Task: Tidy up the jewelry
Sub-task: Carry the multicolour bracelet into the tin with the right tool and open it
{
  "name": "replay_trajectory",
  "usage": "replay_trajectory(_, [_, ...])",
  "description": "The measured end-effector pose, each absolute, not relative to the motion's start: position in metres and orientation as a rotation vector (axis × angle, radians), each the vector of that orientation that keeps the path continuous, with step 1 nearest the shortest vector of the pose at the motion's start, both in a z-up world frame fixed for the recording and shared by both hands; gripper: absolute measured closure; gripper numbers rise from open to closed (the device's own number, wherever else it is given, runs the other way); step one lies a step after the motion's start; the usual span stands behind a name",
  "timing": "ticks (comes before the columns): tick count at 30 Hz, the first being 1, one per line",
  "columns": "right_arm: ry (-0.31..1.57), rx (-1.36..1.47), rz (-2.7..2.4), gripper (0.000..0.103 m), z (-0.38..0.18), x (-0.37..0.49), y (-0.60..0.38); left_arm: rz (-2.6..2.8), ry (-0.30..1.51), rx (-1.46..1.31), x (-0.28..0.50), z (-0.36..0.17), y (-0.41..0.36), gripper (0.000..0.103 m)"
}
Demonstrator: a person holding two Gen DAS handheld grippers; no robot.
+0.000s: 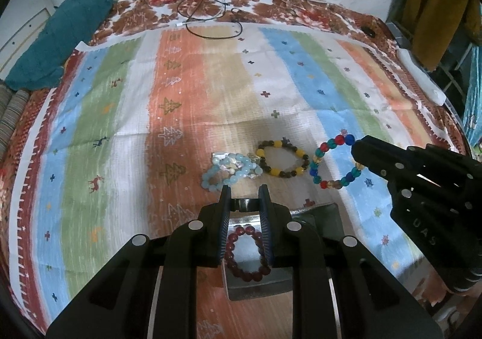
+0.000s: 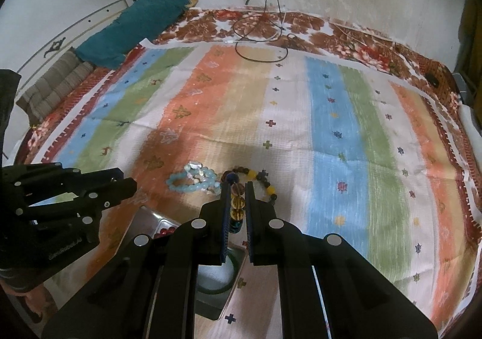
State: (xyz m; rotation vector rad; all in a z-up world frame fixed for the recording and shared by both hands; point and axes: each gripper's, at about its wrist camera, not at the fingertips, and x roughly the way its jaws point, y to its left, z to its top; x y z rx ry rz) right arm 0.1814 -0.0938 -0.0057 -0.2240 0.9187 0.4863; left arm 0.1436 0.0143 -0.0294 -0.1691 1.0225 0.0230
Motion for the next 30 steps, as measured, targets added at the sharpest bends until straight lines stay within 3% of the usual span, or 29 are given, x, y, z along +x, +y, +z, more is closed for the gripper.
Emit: replay_trajectory(30, [0.887, -0.231, 0.531, 0.093, 0.000, 0.130, -0.100, -0.023, 0.971, -0.144, 0.096, -0.017, -0.008, 0.085])
